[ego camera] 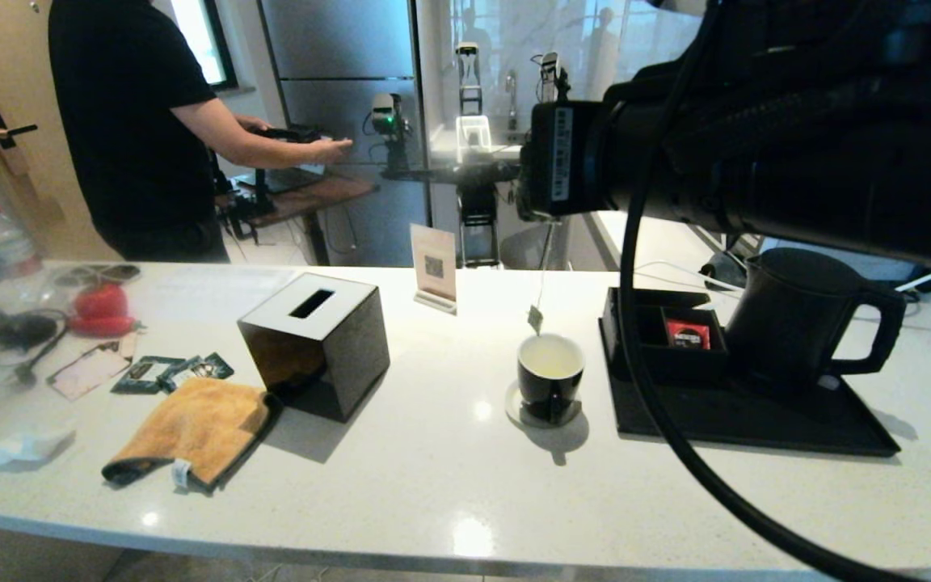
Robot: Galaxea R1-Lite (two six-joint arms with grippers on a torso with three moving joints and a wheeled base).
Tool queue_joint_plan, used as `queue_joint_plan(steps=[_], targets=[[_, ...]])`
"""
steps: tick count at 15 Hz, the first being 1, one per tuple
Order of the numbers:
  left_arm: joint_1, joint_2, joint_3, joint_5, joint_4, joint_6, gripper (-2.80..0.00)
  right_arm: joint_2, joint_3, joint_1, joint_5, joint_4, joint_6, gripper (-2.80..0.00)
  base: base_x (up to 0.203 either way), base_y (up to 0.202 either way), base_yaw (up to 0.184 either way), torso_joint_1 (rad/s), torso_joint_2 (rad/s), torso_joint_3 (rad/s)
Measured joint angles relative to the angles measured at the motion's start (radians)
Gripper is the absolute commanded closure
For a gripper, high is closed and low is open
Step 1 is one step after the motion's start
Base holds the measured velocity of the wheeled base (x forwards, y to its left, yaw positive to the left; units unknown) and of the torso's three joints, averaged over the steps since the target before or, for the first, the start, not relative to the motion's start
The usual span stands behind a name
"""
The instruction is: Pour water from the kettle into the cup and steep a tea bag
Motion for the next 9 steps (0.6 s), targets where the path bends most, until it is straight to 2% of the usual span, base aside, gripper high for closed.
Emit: queue_joint_plan(steps=[4, 9], targets=[[0.000, 0.033, -0.088, -0.134, 0.064, -0.003, 0.00, -0.001, -0.003, 0.013, 0.004, -0.003, -0.001, 0.00, 0.000, 0.000, 0.000, 0.000, 0.00, 0.000], [-0.009, 0.224, -0.204, -0.231, 0.041, -0.004, 0.00, 0.000, -0.008, 0.022, 0.004, -0.013, -0.001, 0.00, 0.000, 0.000, 0.000, 0.000, 0.00, 0.000]])
